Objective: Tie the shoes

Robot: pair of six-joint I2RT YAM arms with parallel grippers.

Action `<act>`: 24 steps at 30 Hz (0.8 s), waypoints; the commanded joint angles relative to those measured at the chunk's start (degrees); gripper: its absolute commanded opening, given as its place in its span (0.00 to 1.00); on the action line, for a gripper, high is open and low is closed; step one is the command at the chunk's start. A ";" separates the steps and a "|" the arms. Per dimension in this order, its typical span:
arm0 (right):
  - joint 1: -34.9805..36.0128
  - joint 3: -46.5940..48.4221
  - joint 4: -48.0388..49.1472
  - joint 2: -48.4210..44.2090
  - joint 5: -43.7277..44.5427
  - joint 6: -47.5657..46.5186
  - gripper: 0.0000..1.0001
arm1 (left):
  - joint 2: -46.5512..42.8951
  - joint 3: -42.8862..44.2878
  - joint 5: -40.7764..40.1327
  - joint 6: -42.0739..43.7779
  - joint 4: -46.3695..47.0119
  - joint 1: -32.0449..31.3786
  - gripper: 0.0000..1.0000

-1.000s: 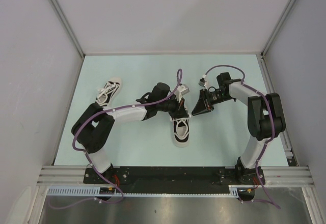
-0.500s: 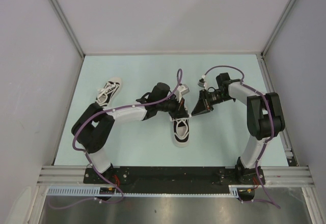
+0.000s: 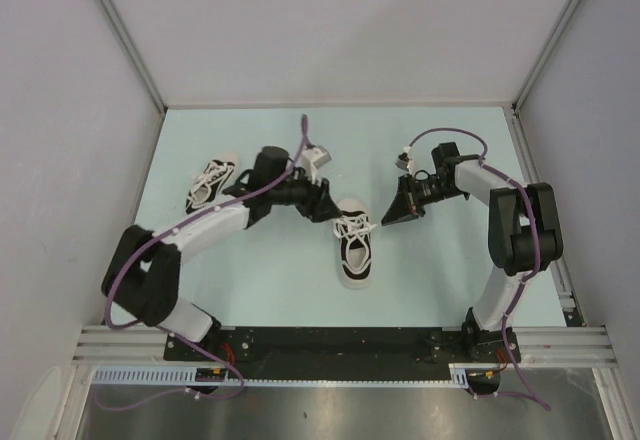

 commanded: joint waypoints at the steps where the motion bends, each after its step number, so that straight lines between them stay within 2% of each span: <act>1: -0.56 1.25 -2.89 -3.87 2.43 -2.24 0.00 | -5.11 2.33 -3.17 5.80 -6.83 8.09 0.64; 2: -0.65 1.25 -2.98 -4.05 2.69 -2.33 0.00 | -4.06 4.52 -3.09 8.67 -8.24 9.23 0.64; 5: -1.08 1.25 -3.25 -5.28 3.57 -2.16 0.00 | 2.17 10.66 -10.63 14.04 -10.71 9.95 0.65; 6: -1.35 1.25 -3.34 -5.71 4.44 -2.07 0.00 | 4.37 12.87 -14.21 14.85 -12.45 9.86 0.64; 9: -1.52 1.25 -3.51 -8.08 6.38 -1.54 0.00 | 13.51 22.00 -17.84 15.82 -16.48 9.68 0.60; 13: -1.44 1.25 -3.42 -10.90 8.84 -1.19 0.00 | 24.57 31.42 -24.51 18.28 -17.74 8.37 0.59; 17: -1.09 1.25 -3.60 -12.04 10.87 -1.27 0.00 | 32.85 42.75 -26.46 19.86 -21.79 6.96 0.58; 24: -1.17 1.25 -3.95 -14.24 15.96 -1.19 0.00 | 38.05 46.99 -26.11 21.36 -21.26 4.59 0.57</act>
